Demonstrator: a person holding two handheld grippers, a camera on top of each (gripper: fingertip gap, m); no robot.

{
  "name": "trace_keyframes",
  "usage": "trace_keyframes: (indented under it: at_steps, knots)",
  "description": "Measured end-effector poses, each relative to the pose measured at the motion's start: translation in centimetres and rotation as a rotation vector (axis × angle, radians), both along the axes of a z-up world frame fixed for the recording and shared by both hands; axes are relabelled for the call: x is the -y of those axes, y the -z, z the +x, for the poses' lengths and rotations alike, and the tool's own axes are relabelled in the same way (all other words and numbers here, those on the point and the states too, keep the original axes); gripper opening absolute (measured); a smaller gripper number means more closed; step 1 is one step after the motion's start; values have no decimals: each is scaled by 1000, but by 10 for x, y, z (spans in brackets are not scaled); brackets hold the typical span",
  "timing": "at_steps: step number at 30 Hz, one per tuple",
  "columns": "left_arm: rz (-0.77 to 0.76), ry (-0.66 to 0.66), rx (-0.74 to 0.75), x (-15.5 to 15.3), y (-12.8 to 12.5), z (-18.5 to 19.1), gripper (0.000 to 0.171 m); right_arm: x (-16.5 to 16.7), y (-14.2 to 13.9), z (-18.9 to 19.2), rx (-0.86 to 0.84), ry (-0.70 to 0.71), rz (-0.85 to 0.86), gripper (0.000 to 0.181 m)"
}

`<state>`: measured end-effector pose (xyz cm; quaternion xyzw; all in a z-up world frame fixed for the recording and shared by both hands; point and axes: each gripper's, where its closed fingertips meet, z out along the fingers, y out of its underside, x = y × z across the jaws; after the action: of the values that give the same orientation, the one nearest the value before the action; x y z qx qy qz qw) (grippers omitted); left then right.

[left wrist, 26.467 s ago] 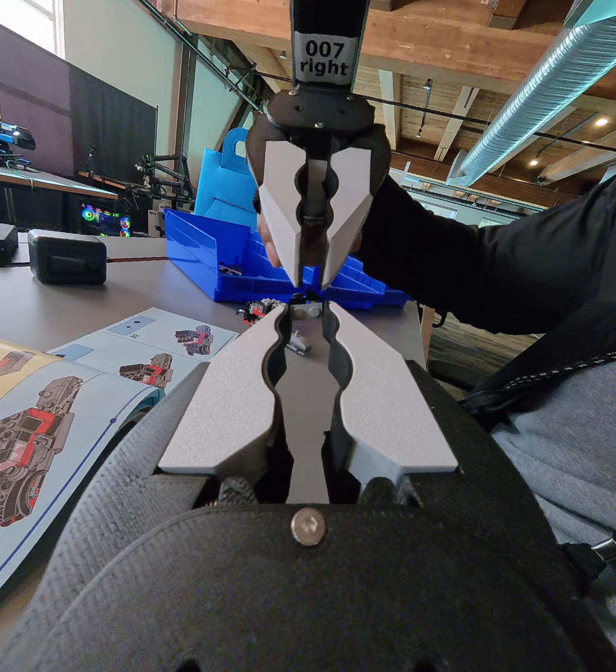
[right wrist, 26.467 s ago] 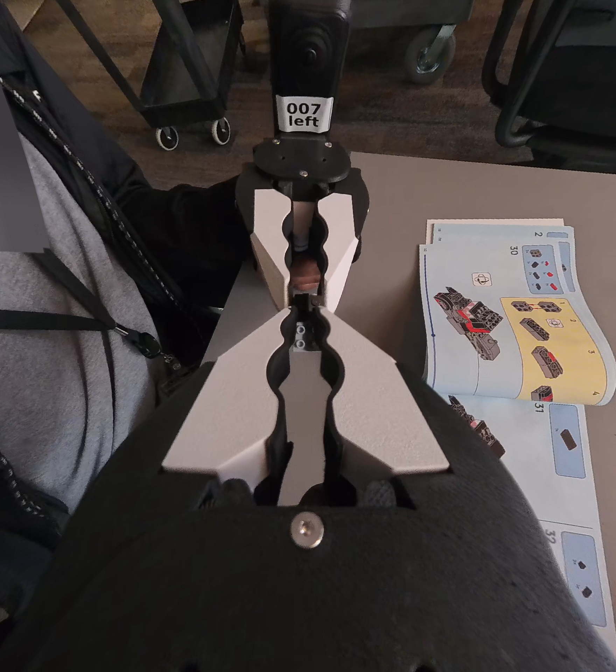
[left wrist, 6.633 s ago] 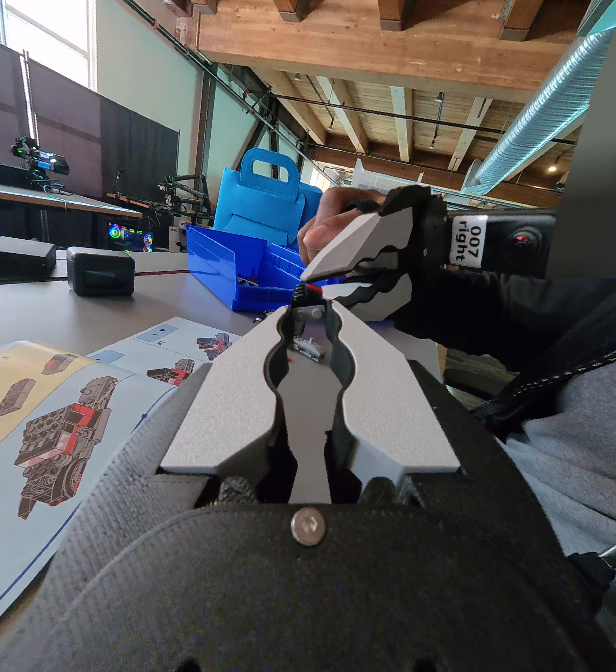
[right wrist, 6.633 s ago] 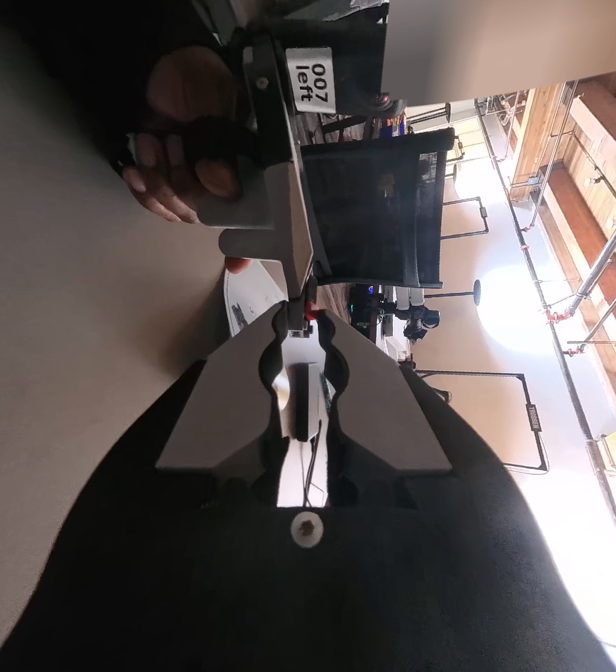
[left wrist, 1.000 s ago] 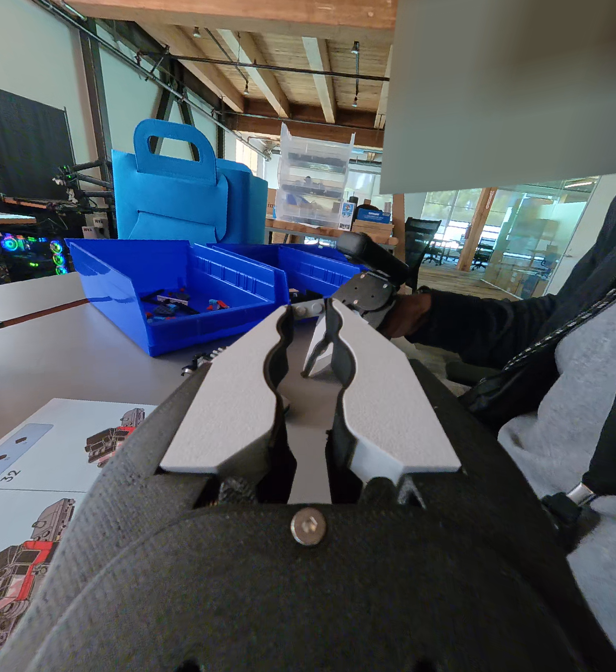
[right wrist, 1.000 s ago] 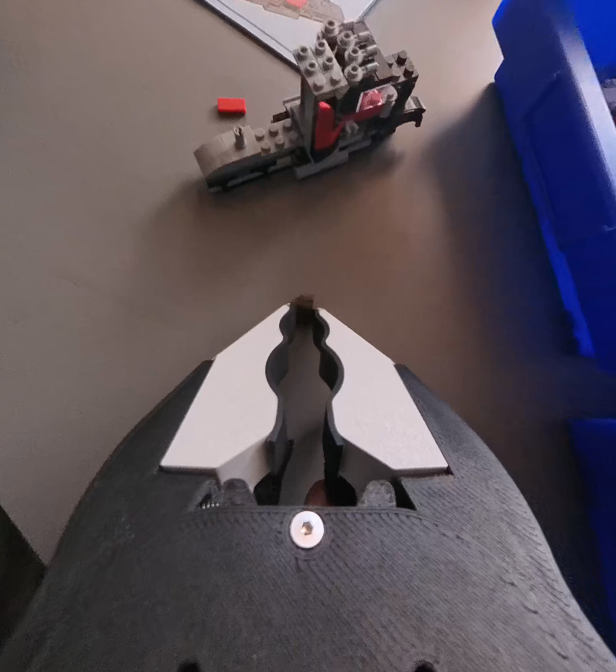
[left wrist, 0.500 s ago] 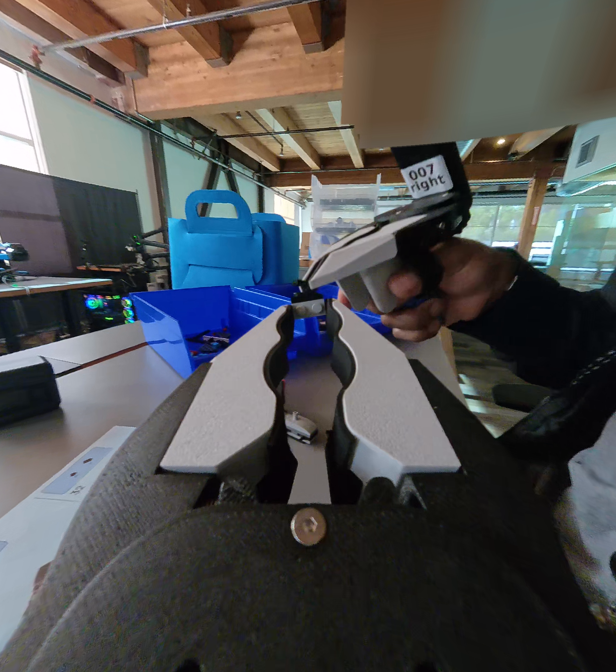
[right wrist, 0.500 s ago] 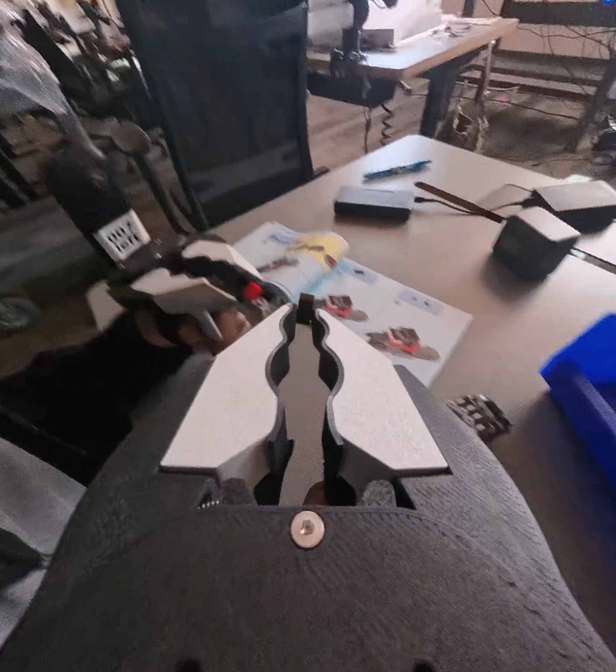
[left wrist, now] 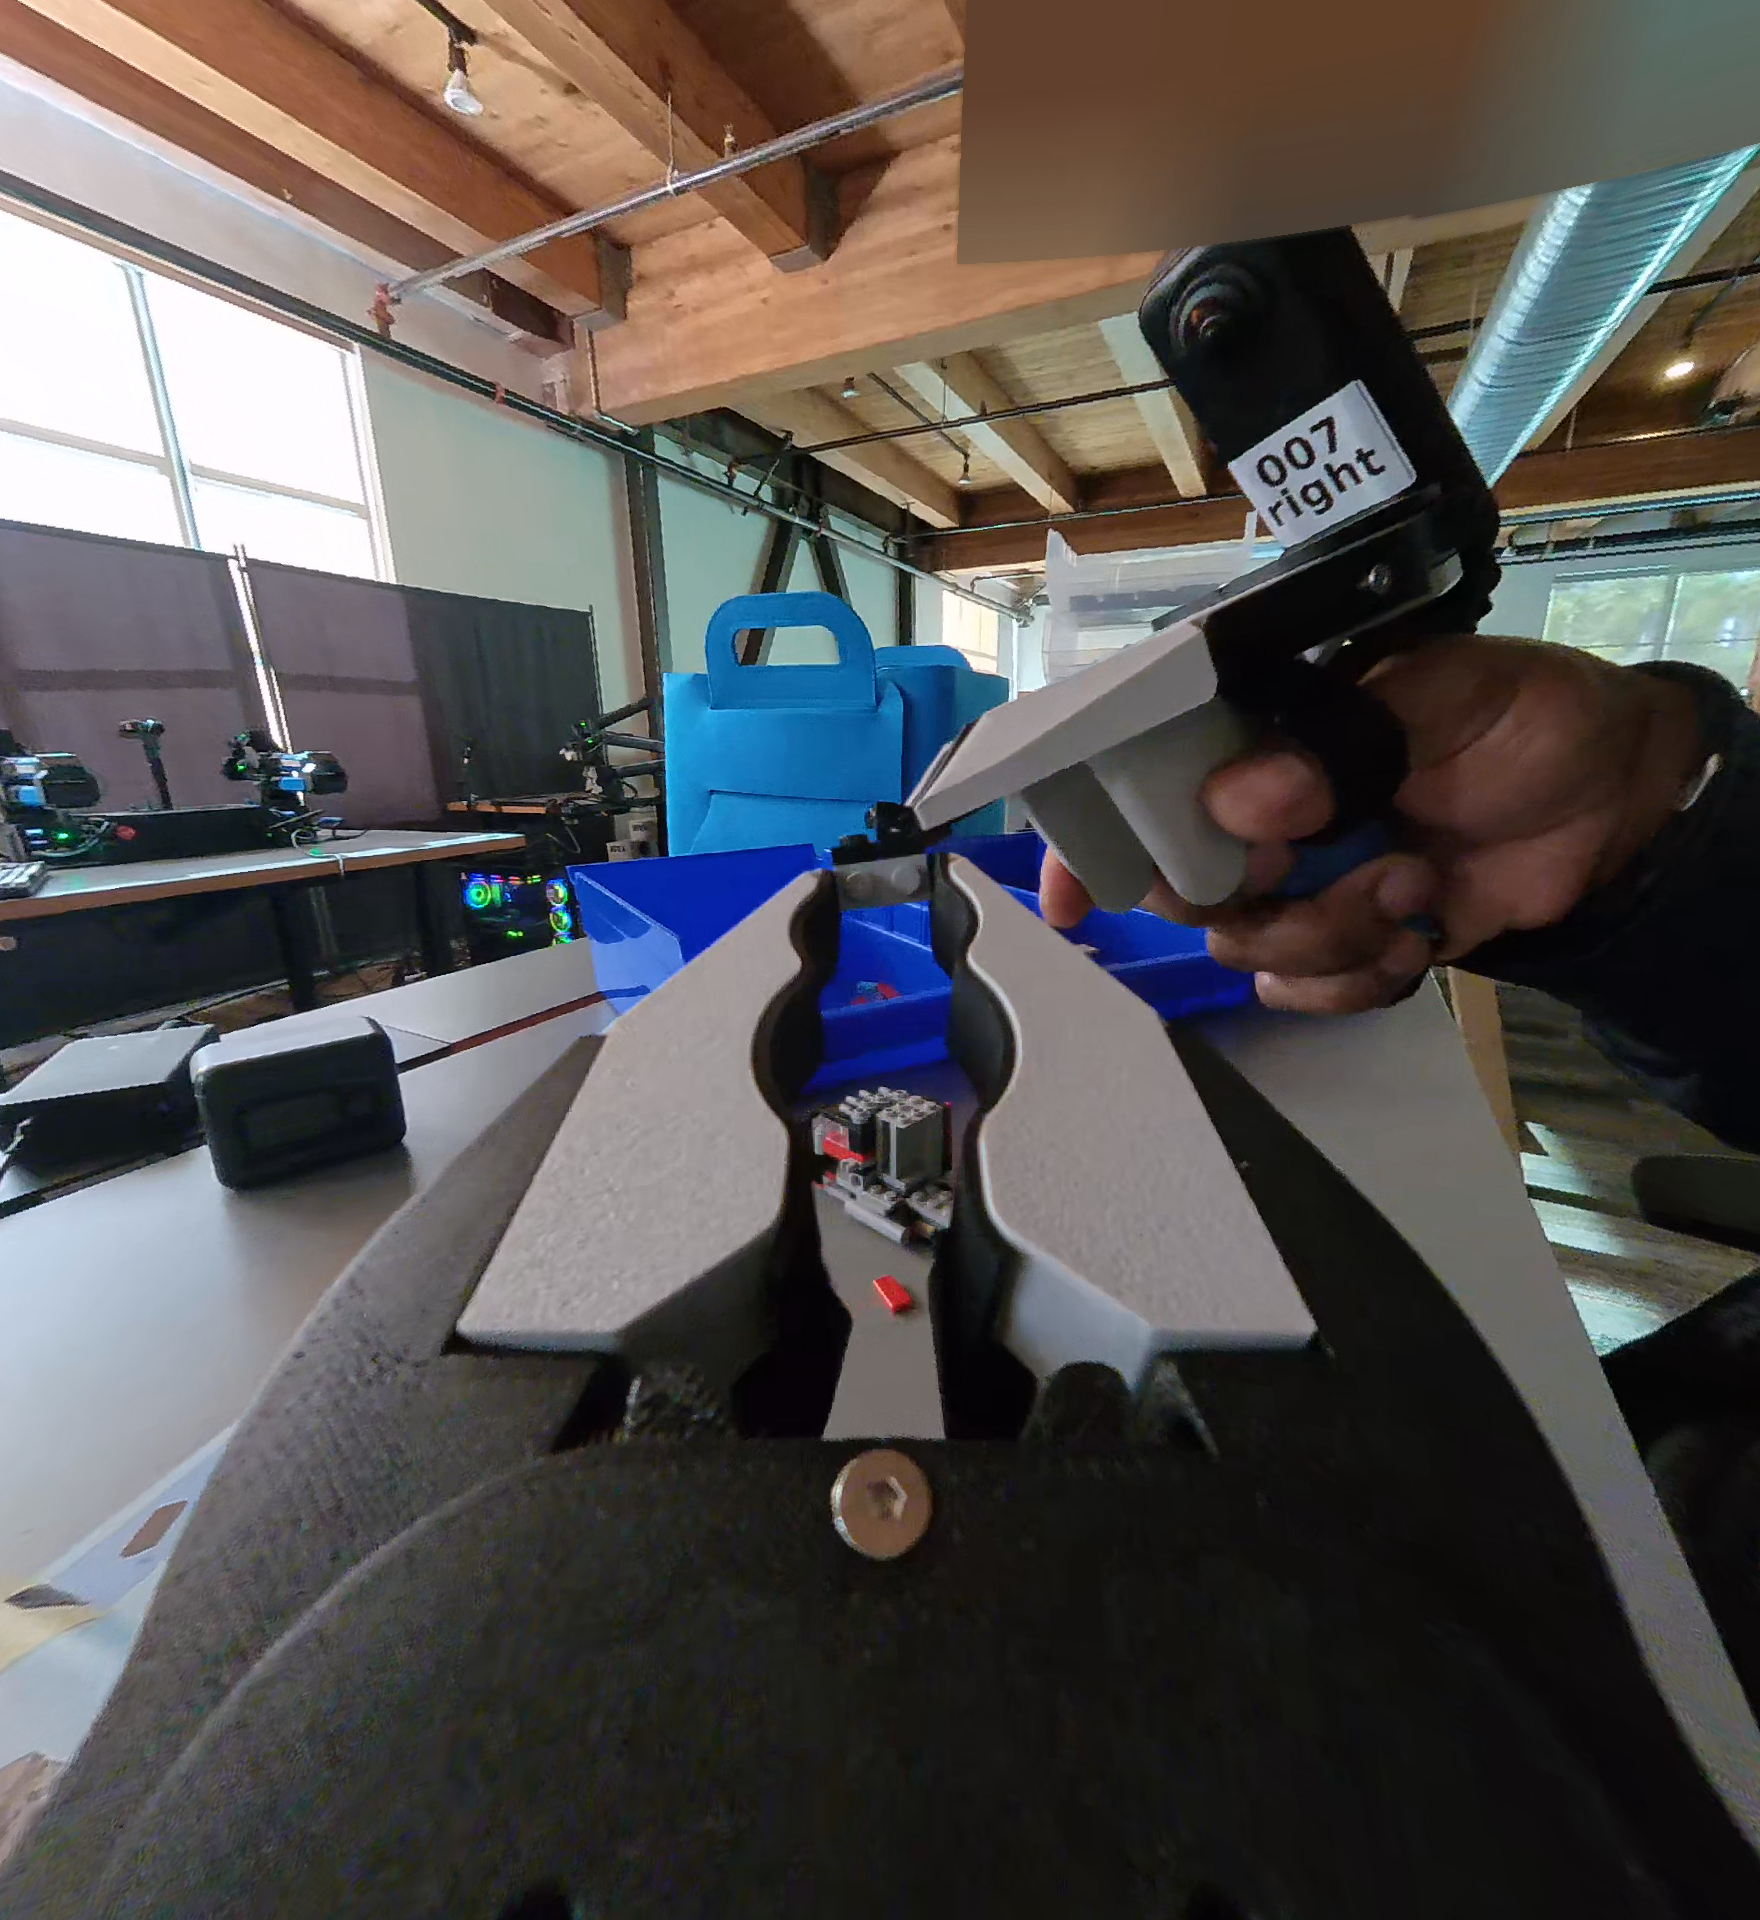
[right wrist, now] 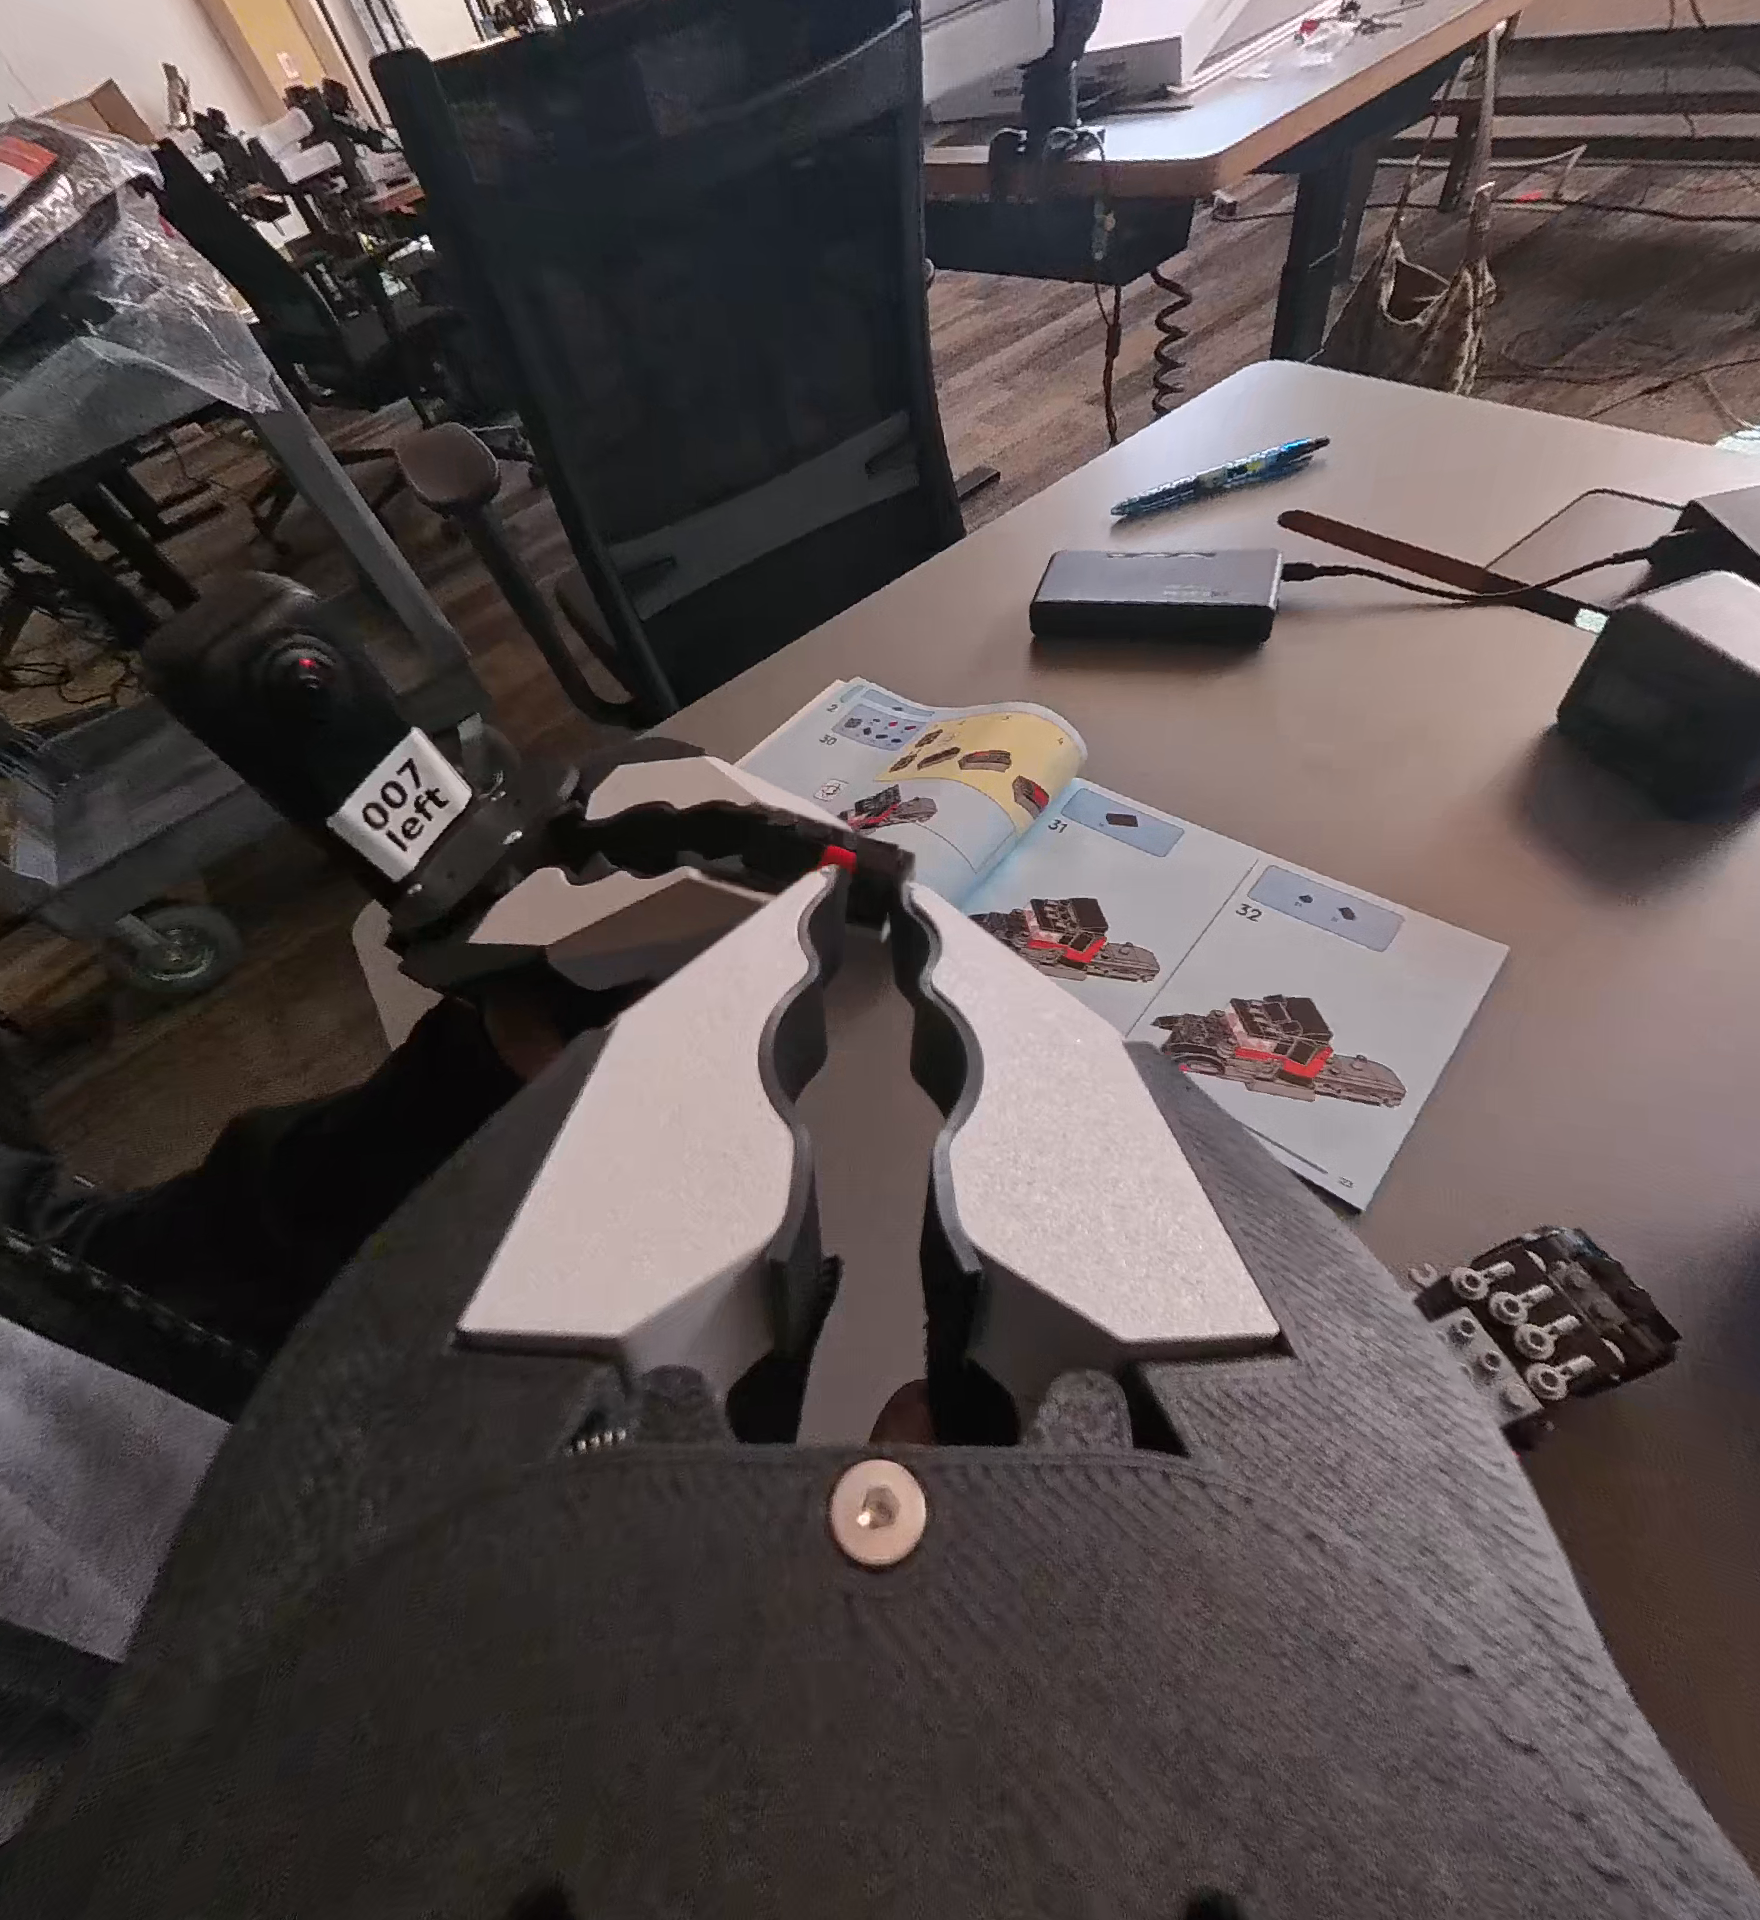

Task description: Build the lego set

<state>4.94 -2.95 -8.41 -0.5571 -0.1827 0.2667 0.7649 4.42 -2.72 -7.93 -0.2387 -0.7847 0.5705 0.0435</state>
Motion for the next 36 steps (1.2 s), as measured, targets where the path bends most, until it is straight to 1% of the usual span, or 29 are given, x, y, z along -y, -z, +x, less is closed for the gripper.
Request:
trace_keyframes:
  at_steps: [10,25,36]
  knots:
    - [12,1,-11,1,-3,1,17,5,0,-1,13,14,-12,9]
    - [65,22,2,7,-7,3,17,10,-4,0,68,12,-77,9]
    - [72,7,-13,9,-9,3,17,12,-7,0,100,38,-106,9]
